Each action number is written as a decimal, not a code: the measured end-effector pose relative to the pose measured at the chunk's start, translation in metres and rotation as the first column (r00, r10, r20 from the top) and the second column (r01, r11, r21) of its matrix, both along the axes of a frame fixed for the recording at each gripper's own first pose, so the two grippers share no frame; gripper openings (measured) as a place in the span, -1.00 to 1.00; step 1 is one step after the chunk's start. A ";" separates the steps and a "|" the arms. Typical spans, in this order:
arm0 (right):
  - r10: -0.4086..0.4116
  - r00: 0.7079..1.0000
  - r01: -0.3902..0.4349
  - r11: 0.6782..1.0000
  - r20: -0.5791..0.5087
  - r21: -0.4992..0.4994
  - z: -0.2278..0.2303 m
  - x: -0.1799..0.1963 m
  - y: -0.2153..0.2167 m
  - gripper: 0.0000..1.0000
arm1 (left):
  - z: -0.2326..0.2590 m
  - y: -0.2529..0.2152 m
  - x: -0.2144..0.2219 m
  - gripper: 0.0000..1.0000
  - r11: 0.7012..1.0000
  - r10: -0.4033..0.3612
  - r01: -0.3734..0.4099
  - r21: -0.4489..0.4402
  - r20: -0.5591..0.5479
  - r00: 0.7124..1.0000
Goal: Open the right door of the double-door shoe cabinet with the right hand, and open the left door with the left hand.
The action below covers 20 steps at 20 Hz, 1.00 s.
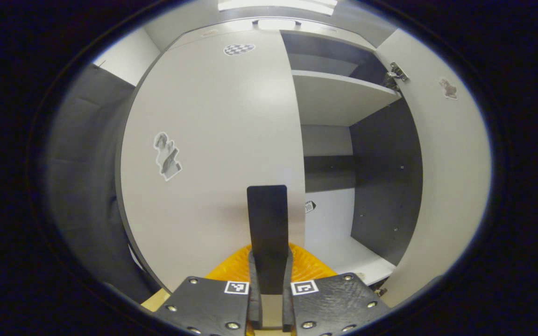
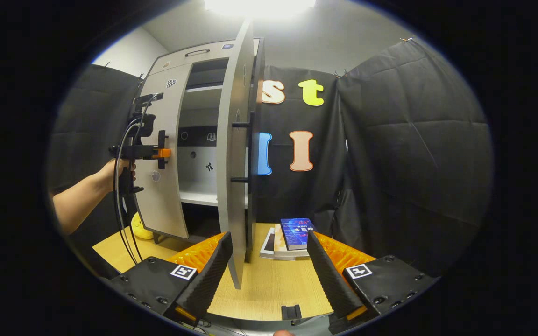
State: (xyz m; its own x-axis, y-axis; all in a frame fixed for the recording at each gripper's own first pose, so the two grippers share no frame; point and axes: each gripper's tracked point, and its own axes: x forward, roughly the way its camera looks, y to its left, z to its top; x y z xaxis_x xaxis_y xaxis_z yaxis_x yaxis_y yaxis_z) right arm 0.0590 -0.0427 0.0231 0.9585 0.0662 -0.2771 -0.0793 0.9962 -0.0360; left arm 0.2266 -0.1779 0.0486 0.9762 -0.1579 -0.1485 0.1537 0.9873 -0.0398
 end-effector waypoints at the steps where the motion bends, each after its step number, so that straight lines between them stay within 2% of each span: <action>1: 0.008 1.000 -0.008 1.000 0.007 0.003 0.001 0.001 0.001 0.93 | 0.001 0.000 -0.001 -0.75 1.000 0.002 -0.002 -0.004 0.003 1.000; 2: 0.015 1.000 -0.015 1.000 0.012 0.005 0.002 0.000 0.002 0.99 | 0.001 0.000 -0.002 -0.70 1.000 -0.001 0.001 -0.007 0.001 1.000; 6: 0.050 0.998 -0.050 0.999 0.039 0.004 0.007 -0.002 0.004 0.99 | 0.002 0.005 -0.014 -0.74 1.000 -0.008 0.008 -0.019 -0.003 1.000; 11: 0.125 0.990 -0.127 0.991 0.070 0.030 0.009 0.002 0.010 0.99 | 0.003 0.019 -0.031 -0.70 1.000 0.017 -0.017 -0.004 -0.006 1.000; 12: 0.135 0.989 -0.138 0.990 0.068 0.038 0.009 0.001 0.011 0.93 | 0.003 0.022 -0.035 -0.78 1.000 0.025 -0.025 -0.005 -0.007 1.000; 14: 0.143 0.988 -0.146 0.988 0.063 0.055 0.009 0.000 0.015 0.93 | 0.003 0.029 -0.040 -0.70 0.999 0.038 -0.038 -0.004 -0.006 0.999; 15: 0.143 0.987 -0.147 0.987 0.067 0.064 0.010 -0.001 0.018 0.99 | 0.003 0.032 -0.043 -0.72 0.999 0.037 -0.037 -0.005 -0.006 0.999; 18: 0.139 0.987 -0.145 0.987 0.085 0.074 0.012 0.000 0.030 0.99 | 0.003 0.040 -0.051 -0.75 1.000 0.023 -0.024 -0.018 -0.009 1.000; 19: 0.138 0.987 -0.144 0.987 0.086 0.076 0.013 -0.001 0.034 0.92 | 0.000 0.043 -0.053 -0.75 1.000 0.014 -0.014 -0.025 -0.011 1.000; 20: 0.144 0.986 -0.151 0.985 0.088 0.081 0.013 -0.005 0.039 0.99 | 0.003 0.048 -0.058 -0.84 0.999 0.010 -0.010 -0.042 -0.006 1.000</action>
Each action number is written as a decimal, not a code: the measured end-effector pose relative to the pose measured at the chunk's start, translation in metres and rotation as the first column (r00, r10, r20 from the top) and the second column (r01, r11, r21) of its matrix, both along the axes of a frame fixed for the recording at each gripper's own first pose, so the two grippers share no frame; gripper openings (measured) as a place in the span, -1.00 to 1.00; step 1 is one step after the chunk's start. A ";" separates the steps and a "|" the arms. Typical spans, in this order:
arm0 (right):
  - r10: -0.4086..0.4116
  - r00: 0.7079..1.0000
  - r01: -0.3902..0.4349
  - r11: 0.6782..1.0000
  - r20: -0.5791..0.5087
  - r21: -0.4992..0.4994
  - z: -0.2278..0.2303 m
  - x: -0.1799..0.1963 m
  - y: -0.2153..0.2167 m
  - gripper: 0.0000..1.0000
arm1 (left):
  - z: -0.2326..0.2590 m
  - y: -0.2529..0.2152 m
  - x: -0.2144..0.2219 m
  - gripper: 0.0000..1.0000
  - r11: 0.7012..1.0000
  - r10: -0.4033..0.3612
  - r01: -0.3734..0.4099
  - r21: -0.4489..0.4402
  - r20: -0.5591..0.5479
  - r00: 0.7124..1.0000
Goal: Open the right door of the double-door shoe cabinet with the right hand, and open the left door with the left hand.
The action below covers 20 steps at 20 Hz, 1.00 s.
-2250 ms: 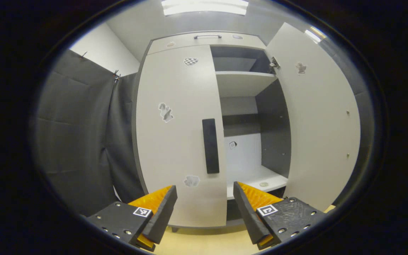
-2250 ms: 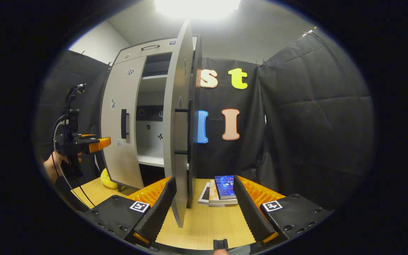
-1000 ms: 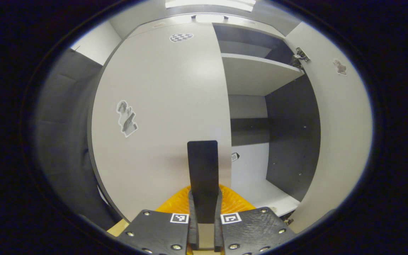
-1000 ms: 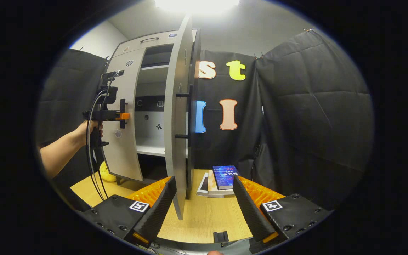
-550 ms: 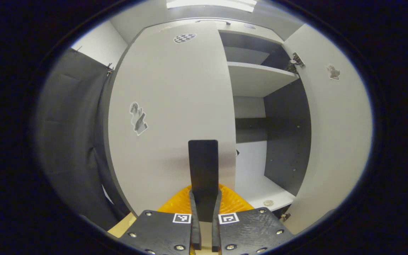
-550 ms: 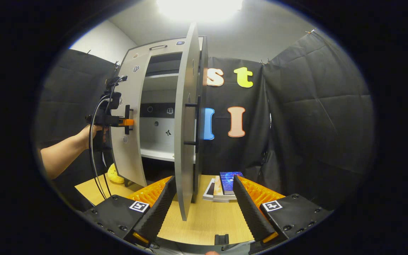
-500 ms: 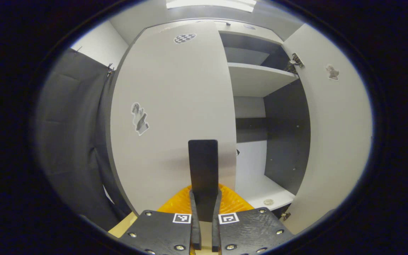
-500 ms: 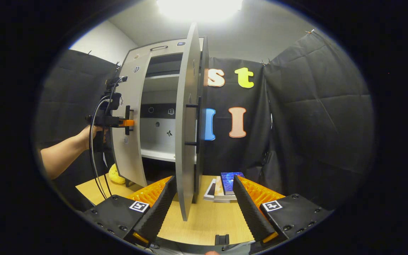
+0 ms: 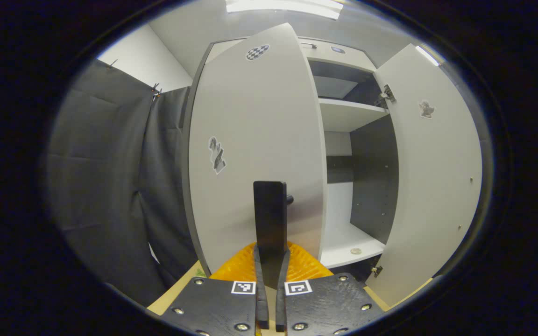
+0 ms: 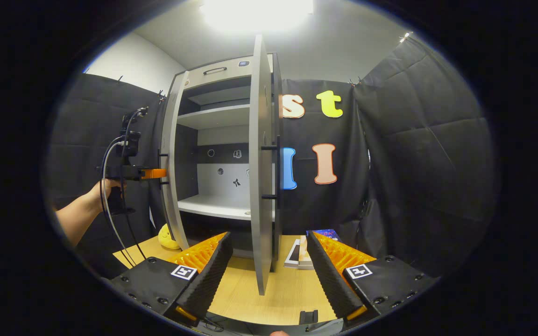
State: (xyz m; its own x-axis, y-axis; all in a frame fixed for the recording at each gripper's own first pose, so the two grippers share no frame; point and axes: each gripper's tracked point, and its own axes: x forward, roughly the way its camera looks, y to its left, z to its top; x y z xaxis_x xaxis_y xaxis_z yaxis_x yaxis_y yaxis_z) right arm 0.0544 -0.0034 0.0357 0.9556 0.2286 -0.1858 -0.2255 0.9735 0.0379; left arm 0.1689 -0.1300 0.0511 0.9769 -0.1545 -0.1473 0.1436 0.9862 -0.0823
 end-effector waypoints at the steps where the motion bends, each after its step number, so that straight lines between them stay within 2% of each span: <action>1: 0.011 1.000 -0.011 1.000 0.001 -0.001 0.000 -0.003 0.006 0.92 | 0.001 0.002 -0.001 -0.88 1.000 -0.007 0.007 -0.012 0.001 1.000; 5: 0.013 1.000 -0.013 1.000 0.008 -0.016 -0.002 -0.017 0.032 1.00 | 0.003 0.014 -0.010 -0.84 0.999 -0.043 0.043 -0.013 -0.003 0.999; 7: 0.020 1.000 -0.020 1.000 -0.005 -0.014 -0.004 -0.012 0.046 0.99 | 0.006 0.022 -0.015 -0.85 0.998 -0.057 0.057 -0.036 -0.002 0.998; 8: 0.018 1.000 -0.019 1.000 -0.011 -0.018 -0.007 -0.009 0.050 0.93 | 0.006 0.024 -0.017 -0.85 0.997 -0.061 0.061 -0.046 0.000 0.998; 9: 0.018 1.000 -0.018 1.000 -0.013 -0.019 -0.008 -0.009 0.055 1.00 | 0.007 0.028 -0.019 -0.85 0.997 -0.064 0.064 -0.049 0.002 0.998; 11: 0.020 1.000 -0.020 1.000 -0.022 -0.019 -0.013 -0.010 0.068 1.00 | 0.007 0.036 -0.023 -0.86 0.997 -0.068 0.068 -0.043 0.004 0.998; 12: 0.021 0.999 -0.021 1.000 -0.028 -0.019 -0.013 -0.010 0.074 0.93 | 0.006 0.038 -0.023 -0.86 0.997 -0.070 0.071 -0.038 0.005 0.998; 13: 0.022 0.999 -0.022 1.000 -0.033 -0.019 -0.015 -0.011 0.081 1.00 | 0.005 0.043 -0.025 -0.86 0.997 -0.069 0.069 -0.037 0.005 0.998; 15: 0.026 0.999 -0.027 0.999 -0.042 -0.017 -0.018 -0.011 0.092 0.99 | 0.004 0.055 -0.027 -0.86 0.997 -0.062 0.063 -0.035 0.008 0.998; 16: 0.030 0.999 -0.031 0.999 -0.045 -0.015 -0.019 -0.011 0.098 0.93 | 0.003 0.063 -0.027 -0.87 0.998 -0.055 0.056 -0.032 0.012 0.998; 17: 0.039 0.998 -0.039 0.999 -0.048 -0.010 -0.021 -0.011 0.106 0.99 | 0.003 0.071 -0.027 -0.84 0.999 -0.047 0.047 -0.027 0.014 0.999; 20: 0.056 0.997 -0.056 0.998 -0.043 0.006 -0.018 -0.012 0.123 0.99 | -0.006 0.100 -0.026 -0.87 1.000 -0.007 0.007 -0.015 0.006 1.000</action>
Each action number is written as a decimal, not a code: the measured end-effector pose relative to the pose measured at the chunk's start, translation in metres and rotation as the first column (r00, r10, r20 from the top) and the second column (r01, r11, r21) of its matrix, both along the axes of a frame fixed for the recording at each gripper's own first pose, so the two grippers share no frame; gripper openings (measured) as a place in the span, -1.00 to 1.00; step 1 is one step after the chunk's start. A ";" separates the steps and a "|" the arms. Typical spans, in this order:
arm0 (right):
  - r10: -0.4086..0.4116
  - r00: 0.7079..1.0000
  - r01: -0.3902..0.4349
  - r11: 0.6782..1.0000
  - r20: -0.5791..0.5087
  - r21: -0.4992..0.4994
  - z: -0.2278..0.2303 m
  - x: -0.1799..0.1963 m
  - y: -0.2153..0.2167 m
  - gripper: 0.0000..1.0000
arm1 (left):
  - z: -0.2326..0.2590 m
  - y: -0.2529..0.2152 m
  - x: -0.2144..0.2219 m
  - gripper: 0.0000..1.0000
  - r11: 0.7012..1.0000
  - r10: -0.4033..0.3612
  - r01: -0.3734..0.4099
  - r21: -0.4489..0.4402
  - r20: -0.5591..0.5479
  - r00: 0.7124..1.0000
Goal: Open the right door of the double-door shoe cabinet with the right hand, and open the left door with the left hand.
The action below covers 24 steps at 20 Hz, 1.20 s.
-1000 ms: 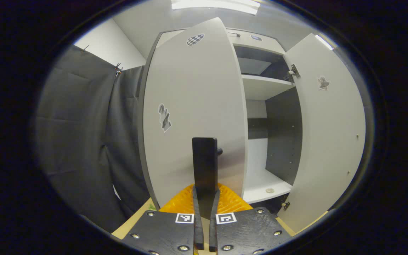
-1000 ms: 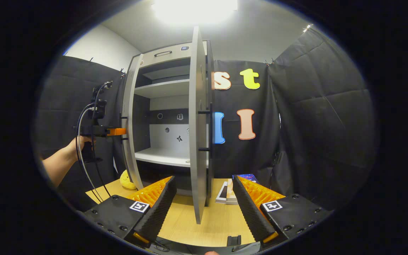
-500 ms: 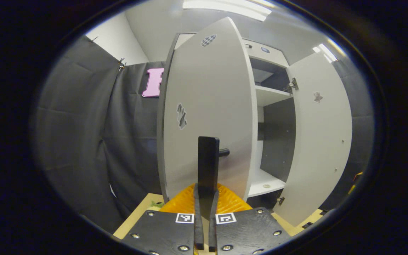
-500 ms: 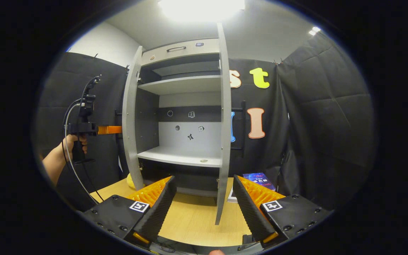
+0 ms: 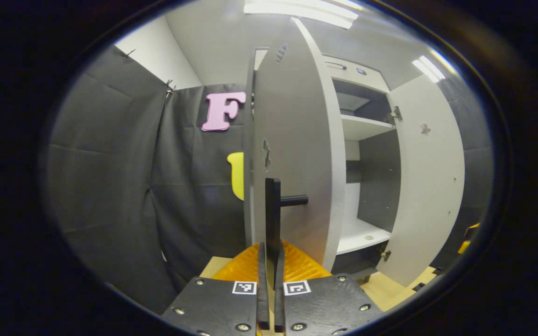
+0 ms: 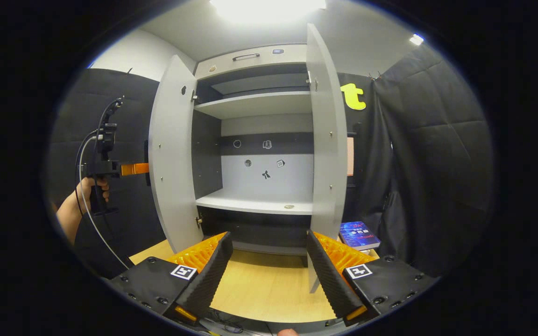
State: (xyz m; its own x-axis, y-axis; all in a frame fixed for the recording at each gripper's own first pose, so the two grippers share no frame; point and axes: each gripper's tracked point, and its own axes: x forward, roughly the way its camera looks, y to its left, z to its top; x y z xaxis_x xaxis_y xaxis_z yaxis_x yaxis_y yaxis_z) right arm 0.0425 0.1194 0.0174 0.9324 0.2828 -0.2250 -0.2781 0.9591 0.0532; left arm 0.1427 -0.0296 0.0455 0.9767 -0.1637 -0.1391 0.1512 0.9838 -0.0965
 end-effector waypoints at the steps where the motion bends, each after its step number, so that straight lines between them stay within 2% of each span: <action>1: 0.004 1.000 -0.004 1.000 0.006 0.004 0.001 0.000 0.005 0.99 | -0.002 0.009 0.001 -0.89 1.000 0.013 -0.013 -0.002 -0.004 1.000; 2: 0.013 1.000 -0.013 1.000 0.011 0.013 0.004 0.000 0.011 0.99 | -0.003 0.022 0.001 -0.85 0.999 0.040 -0.040 0.000 -0.008 0.999; 3: 0.020 1.000 -0.020 0.999 0.017 0.027 0.007 0.000 0.016 0.99 | -0.004 0.036 0.007 -0.96 0.997 0.070 -0.070 0.017 -0.002 0.998; 6: 0.008 0.999 -0.010 0.998 0.035 0.065 0.016 -0.001 0.023 0.99 | -0.005 0.024 0.001 -0.96 0.993 0.000 -0.001 -0.121 -0.011 1.000; 8: -0.034 0.998 0.031 0.997 0.044 0.069 0.021 -0.001 0.019 0.99 | -0.006 0.028 -0.003 -0.99 0.995 -0.008 0.009 -0.097 0.010 1.000; 11: -0.100 0.993 0.097 0.994 0.063 0.048 0.025 -0.002 0.006 0.99 | -0.011 0.035 -0.021 -0.95 1.000 0.005 -0.005 -0.015 0.032 0.999; 12: -0.121 0.990 0.118 0.992 0.068 0.044 0.027 -0.003 0.000 0.99 | -0.012 0.038 -0.030 -0.99 1.000 0.015 -0.016 0.012 0.041 0.999; 13: -0.132 0.989 0.129 0.990 0.070 0.047 0.028 -0.003 -0.003 0.92 | -0.010 0.040 -0.040 -0.99 0.999 0.025 -0.026 0.030 0.055 0.998; 14: -0.136 0.988 0.133 0.990 0.070 0.054 0.029 -0.004 -0.006 0.92 | -0.009 0.040 -0.047 -1.00 0.999 0.030 -0.033 0.038 0.062 0.998; 15: -0.137 0.988 0.133 0.989 0.071 0.059 0.029 -0.003 -0.009 0.92 | -0.009 0.040 -0.056 -0.92 0.998 0.036 -0.039 0.040 0.067 0.997; 16: -0.141 0.987 0.137 0.989 0.072 0.060 0.030 -0.003 -0.013 0.99 | -0.009 0.040 -0.065 -0.99 0.998 0.046 -0.049 0.041 0.069 0.997; 24: -0.168 0.980 0.164 0.985 0.108 0.047 0.031 -0.013 -0.047 0.99 | -0.005 0.020 -0.122 -0.96 0.995 0.060 -0.066 0.074 0.087 0.994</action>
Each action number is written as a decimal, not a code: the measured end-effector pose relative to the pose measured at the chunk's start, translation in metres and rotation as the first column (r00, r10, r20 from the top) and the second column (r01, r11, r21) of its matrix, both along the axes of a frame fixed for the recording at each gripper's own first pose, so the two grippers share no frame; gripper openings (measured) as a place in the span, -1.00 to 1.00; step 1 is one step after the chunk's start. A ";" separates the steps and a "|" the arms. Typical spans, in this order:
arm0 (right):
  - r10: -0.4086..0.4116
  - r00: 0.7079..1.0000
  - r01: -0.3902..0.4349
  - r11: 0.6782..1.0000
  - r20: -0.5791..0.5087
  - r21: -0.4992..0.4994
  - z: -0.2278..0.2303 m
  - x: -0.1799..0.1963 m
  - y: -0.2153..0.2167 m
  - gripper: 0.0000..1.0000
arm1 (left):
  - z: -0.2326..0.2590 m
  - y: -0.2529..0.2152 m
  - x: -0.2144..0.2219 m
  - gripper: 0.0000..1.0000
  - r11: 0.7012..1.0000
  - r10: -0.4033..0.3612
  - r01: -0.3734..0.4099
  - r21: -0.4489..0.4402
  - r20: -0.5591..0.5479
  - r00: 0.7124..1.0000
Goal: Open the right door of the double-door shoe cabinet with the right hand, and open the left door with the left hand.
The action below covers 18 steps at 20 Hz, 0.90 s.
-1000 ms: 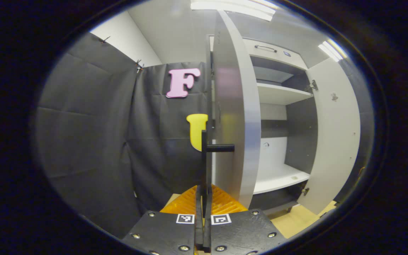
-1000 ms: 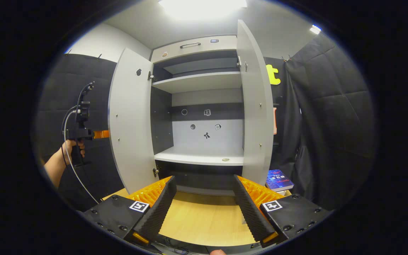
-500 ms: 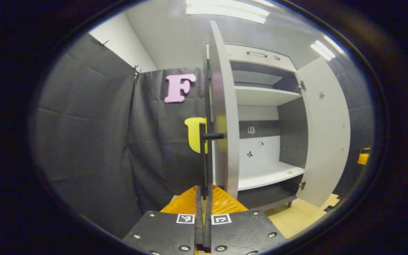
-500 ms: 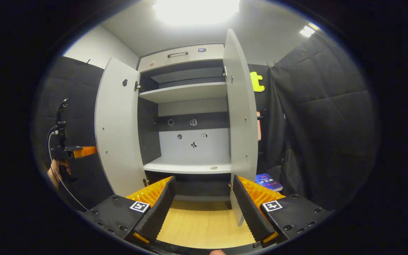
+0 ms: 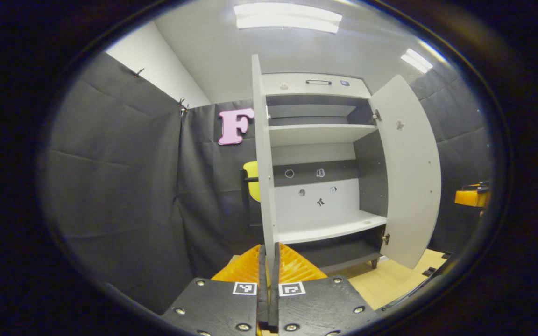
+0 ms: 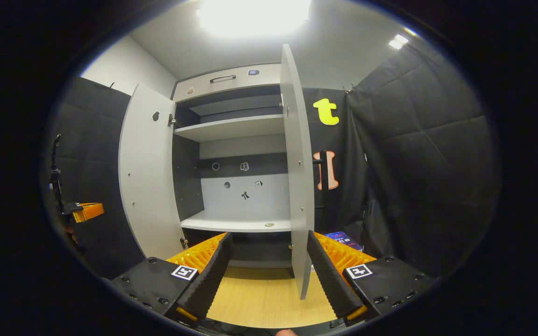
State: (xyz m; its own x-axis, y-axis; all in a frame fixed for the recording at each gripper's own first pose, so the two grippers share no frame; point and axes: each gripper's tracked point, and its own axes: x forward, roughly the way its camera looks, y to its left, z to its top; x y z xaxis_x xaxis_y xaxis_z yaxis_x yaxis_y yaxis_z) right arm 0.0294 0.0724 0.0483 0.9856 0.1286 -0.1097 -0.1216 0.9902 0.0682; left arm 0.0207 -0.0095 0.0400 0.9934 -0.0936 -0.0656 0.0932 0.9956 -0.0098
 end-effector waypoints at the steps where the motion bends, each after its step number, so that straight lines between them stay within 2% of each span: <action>1: 0.001 1.000 -0.001 1.000 0.003 0.000 -0.001 -0.002 -0.002 0.99 | -0.003 0.001 -0.004 -0.96 1.000 0.010 -0.010 0.011 -0.007 1.000; 4: 0.002 1.000 -0.002 1.000 -0.001 0.017 -0.003 -0.007 -0.010 0.97 | -0.012 -0.004 -0.016 -0.99 0.999 0.035 -0.034 0.022 -0.039 0.999; 5: -0.002 1.000 0.003 1.000 -0.002 0.021 -0.003 -0.008 -0.014 0.98 | -0.009 -0.006 -0.018 -0.96 0.999 0.043 -0.042 0.024 -0.034 0.999; 6: -0.007 1.000 0.007 1.000 -0.002 0.023 -0.004 -0.009 -0.016 0.97 | -0.007 -0.006 -0.020 -0.83 0.998 0.049 -0.049 0.027 -0.021 0.999; 7: -0.010 1.000 0.010 1.000 -0.003 0.025 -0.005 -0.009 -0.019 0.97 | -0.004 -0.005 -0.022 -0.82 0.998 0.061 -0.060 0.033 -0.012 0.998; 8: -0.012 1.000 0.012 1.000 -0.002 0.027 -0.004 -0.010 -0.021 0.90 | -0.004 -0.006 -0.026 -0.61 0.997 0.066 -0.066 0.036 -0.010 0.998; 10: -0.017 1.000 0.017 0.999 0.005 0.029 -0.002 -0.011 -0.026 0.89 | -0.002 -0.009 -0.030 -0.20 0.997 0.068 -0.068 0.025 -0.007 0.998; 11: -0.022 1.000 0.022 0.999 0.010 0.028 0.000 -0.012 -0.028 0.98 | -0.001 -0.009 -0.032 -0.19 0.997 0.072 -0.072 0.015 -0.006 0.997; 14: -0.034 0.999 0.034 0.999 0.023 0.010 0.004 -0.014 -0.035 0.98 | -0.003 -0.005 -0.035 0.50 0.994 0.107 -0.107 0.013 -0.007 0.994; 15: -0.035 0.999 0.035 0.999 0.027 0.004 0.004 -0.014 -0.036 0.89 | -0.003 -0.001 -0.035 0.73 0.992 0.123 -0.122 0.020 -0.006 0.992; 18: -0.041 0.998 0.041 0.999 0.037 0.005 0.007 -0.016 -0.040 0.97 | -0.004 0.007 -0.039 0.76 0.988 0.153 -0.152 0.034 -0.010 0.988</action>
